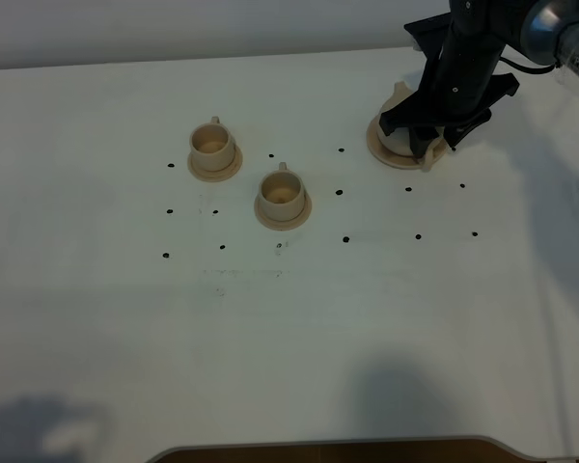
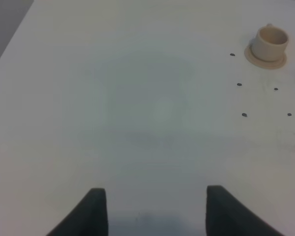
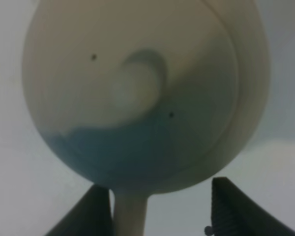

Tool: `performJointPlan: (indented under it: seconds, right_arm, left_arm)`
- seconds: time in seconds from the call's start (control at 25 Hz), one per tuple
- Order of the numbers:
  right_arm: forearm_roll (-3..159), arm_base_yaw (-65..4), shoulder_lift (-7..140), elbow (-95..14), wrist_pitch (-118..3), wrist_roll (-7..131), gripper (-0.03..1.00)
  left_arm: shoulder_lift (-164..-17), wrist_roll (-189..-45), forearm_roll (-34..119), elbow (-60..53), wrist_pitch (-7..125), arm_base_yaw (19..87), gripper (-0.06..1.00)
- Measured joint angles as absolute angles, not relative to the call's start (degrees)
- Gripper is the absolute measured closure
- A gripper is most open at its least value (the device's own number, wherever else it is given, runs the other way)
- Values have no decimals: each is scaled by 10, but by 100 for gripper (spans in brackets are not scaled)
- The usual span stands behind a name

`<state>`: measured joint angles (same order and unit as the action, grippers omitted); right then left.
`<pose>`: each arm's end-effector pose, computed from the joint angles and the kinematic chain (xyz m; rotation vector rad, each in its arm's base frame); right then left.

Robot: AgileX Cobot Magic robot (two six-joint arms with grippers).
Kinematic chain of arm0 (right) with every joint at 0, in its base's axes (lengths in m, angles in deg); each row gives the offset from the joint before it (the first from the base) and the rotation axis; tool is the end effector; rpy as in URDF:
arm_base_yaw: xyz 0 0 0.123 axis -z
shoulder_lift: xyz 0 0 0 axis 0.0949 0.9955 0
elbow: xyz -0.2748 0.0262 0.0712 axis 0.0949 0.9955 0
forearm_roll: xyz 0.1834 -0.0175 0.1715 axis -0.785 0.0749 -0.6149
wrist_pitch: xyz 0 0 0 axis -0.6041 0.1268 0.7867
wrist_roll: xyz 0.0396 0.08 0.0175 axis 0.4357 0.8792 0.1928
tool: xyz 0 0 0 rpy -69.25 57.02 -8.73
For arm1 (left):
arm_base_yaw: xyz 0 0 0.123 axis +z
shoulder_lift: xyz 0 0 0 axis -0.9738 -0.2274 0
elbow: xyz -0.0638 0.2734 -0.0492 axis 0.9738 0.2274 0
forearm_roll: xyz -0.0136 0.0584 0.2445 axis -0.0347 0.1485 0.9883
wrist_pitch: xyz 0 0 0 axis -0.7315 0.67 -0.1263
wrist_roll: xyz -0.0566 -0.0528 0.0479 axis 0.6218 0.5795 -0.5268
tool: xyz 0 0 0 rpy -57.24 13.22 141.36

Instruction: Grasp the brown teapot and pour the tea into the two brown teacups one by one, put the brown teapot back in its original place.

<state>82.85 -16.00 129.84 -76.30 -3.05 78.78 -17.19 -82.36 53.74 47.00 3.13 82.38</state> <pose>0.4866 0.0953 0.1538 -0.3902 2.9299 0.0888 -0.0061 -0.0035 0.2807 -0.1052 2.0063 0.0094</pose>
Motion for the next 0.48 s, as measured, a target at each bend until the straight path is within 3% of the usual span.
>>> performJointPlan:
  seconds: [0.28,0.48]
  right_arm:
    - [828,-160,1298,-763,-31,788,63]
    - [830,-160,1298,-763,-30,782,79]
  left_arm:
    - [-172,-823,537,470,31,824,46]
    - [-172,-823,537,470,31,824,46]
